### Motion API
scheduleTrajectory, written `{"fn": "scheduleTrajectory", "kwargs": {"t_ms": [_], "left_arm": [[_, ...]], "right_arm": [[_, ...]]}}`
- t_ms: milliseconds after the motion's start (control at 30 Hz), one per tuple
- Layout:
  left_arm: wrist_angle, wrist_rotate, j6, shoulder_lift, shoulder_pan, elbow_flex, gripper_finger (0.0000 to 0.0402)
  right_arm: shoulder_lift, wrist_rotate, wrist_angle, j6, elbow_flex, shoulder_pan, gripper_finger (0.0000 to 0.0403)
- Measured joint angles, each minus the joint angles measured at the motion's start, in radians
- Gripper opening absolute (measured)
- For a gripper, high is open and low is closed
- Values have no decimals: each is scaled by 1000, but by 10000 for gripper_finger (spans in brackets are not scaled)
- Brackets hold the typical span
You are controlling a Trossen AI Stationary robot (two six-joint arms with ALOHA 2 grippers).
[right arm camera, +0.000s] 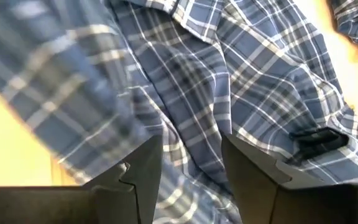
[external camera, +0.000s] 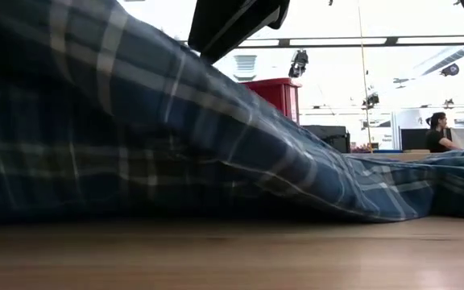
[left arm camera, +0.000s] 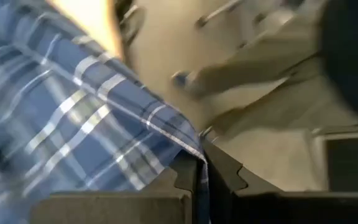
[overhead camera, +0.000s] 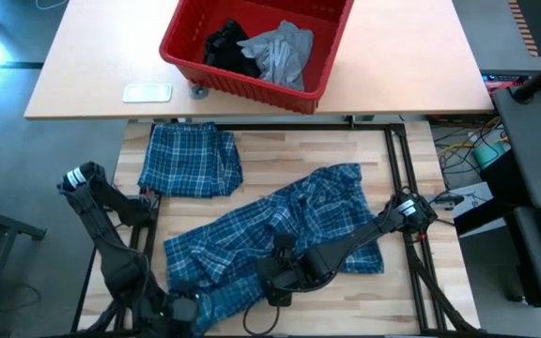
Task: Fold Laundry from Bin
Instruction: Fold the blue patterned long sleeve shirt
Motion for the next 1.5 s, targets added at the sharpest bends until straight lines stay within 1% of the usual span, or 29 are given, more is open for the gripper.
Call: {"fn": "scheduleTrajectory", "kwargs": {"t_ms": [67,100,200,267,333,433,500,533,633,767,833,967,1067,1167,1233,1300,1367,1433,1500], "left_arm": [[112,0,4,13,0,-9,0],[141,0,7,20,0,-12,0],[136,0,11,38,0,-17,0],[81,-18,11,33,2,-9,0],[-14,-58,11,12,3,21,0],[-205,-148,-2,-22,2,86,0],[-300,-213,-15,-34,-3,135,0],[-315,-233,-14,-38,-4,155,0],[-319,-244,30,-42,-7,209,0],[-378,-287,34,-41,-20,241,0],[-380,-300,20,-41,-33,236,0],[-291,-299,22,-4,-40,183,0],[-252,-347,40,37,-40,173,0],[-307,-383,47,32,-39,190,0],[-373,-405,17,12,-39,192,0],[-408,-423,-1,-6,-36,192,0],[-431,-429,0,-17,-30,194,0],[-463,-429,5,-20,-20,194,0],[-516,-430,13,-21,-3,194,0]], "right_arm": [[0,0,-3,0,0,0,162],[0,-1,-3,-1,0,0,162],[0,-1,-5,-21,0,0,162],[0,-1,-12,-45,0,0,164],[0,-1,-21,-51,0,0,166],[0,-1,-23,-51,0,0,169],[-1,-1,-23,-51,0,0,171],[-2,-1,-23,-51,0,0,171],[-2,-1,-23,-51,0,0,173],[-2,-1,-23,-51,0,0,173],[-2,0,-25,-43,-1,2,173],[-2,-1,-24,-39,-2,7,173],[-2,0,3,-77,-2,19,173],[-2,-1,20,-174,24,56,173],[-3,-1,27,-183,63,88,173],[-9,6,57,-121,82,121,173],[-7,20,130,-25,78,147,171],[23,72,264,73,69,161,163],[79,124,441,129,68,165,150]]}}
